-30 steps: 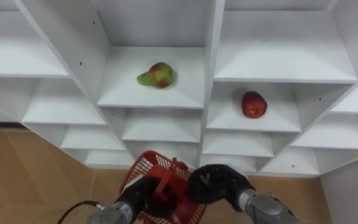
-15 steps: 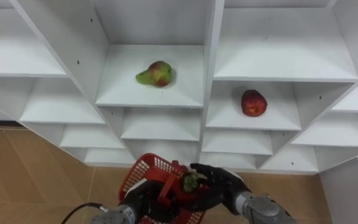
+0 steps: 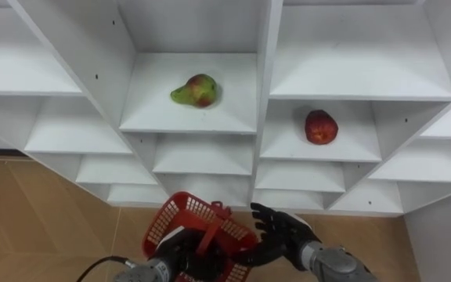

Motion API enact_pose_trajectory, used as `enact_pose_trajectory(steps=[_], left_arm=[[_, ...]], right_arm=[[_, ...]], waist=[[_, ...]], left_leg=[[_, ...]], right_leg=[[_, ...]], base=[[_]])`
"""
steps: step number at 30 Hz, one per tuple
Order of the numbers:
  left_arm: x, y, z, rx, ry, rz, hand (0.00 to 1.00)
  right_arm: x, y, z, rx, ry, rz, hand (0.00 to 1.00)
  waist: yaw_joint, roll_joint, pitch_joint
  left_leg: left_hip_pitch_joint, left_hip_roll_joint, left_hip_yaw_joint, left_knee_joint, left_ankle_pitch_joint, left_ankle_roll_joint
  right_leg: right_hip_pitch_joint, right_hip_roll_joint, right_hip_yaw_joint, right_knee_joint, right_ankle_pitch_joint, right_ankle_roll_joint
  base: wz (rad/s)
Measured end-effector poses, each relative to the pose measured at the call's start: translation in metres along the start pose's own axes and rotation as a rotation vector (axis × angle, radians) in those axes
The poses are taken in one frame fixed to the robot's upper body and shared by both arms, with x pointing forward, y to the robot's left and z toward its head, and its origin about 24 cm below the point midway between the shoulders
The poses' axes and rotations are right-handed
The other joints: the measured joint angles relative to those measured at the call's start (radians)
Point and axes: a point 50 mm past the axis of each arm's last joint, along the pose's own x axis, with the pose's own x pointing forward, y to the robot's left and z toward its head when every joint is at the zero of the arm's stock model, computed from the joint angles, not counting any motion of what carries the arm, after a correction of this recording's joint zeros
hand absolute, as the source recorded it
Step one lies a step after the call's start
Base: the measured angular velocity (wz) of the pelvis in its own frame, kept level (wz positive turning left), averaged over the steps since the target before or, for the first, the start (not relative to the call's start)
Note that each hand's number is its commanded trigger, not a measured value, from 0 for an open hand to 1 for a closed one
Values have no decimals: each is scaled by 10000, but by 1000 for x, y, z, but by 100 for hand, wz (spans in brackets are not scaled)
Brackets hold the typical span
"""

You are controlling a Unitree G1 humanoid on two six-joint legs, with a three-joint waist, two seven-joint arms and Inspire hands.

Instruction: Collect fruits from the closet

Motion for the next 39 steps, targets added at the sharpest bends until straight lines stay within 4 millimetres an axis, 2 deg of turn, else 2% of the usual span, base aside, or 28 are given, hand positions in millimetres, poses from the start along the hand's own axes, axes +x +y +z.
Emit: enact_pose_trajectory(steps=[11, 18, 23, 26, 28, 29, 33, 35, 39], left_arm=[[0, 1, -1, -49, 32, 235, 100], [-2, 3, -5, -132, 132, 298, 100], [-8, 12, -14, -188, 343, 605, 100], [-12, 14, -22, -565, 457, 872, 100], [-14, 18, -23, -736, 461, 1073, 100], [-15, 19, -25, -782, 478, 1180, 100], [-16, 22, -25, -863, 371, 1369, 100], [-20, 24, -30, -1035, 345, 1558, 100], [-25, 25, -38, -1263, 484, 1732, 100]], right_arm=[[0, 1, 0, -473, 89, 204, 0], [-6, 7, 16, -913, -835, 545, 0], [-16, 18, 47, -1911, -2239, 1262, 0], [-27, 22, 55, -2763, -2754, 1352, 0], [-30, 25, 62, -3207, -3042, 1418, 0], [-30, 25, 63, -3416, -3070, 1419, 0], [-35, 26, 72, -4451, -3344, 1508, 0], [-44, 29, 88, -5273, -3963, 1635, 0], [-56, 36, 110, -5738, -5031, 1765, 0]], waist=[[-21, -17, -6], [25, -185, 8], [24, -468, 7], [148, -648, -48], [194, -740, -34], [255, -784, -61], [499, -814, -82], [568, -818, -80], [635, -922, -49]], left_leg=[[16, -2, 13, 27, 3, 0], [247, 9, 26, 17, 2, 0], [518, -13, 31, -30, 2, 0], [933, -16, 11, -143, -1, 1], [1025, -14, -4, -148, -2, -1], [1078, -15, -9, -148, -4, -1], [1096, -19, -30, -130, -4, -1], [1264, -13, -20, -206, -3, -3], [1592, -12, -1, -365, -4, -4]], right_leg=[[17, -59, -11, 21, -1, 1], [213, -40, 98, -10, -2, 2], [483, -53, 106, -35, -26, 24], [941, -27, 132, -192, -39, 40], [1044, 0, 136, -194, -38, 39], [1106, 12, 129, -199, -38, 39], [1129, 32, 137, -192, -30, 36], [1267, 49, 151, -202, -32, 37], [1541, 64, 166, -247, -60, 60]], base=[[0], [-2], [0], [0], [0], [0], [1], [0], [-1]])
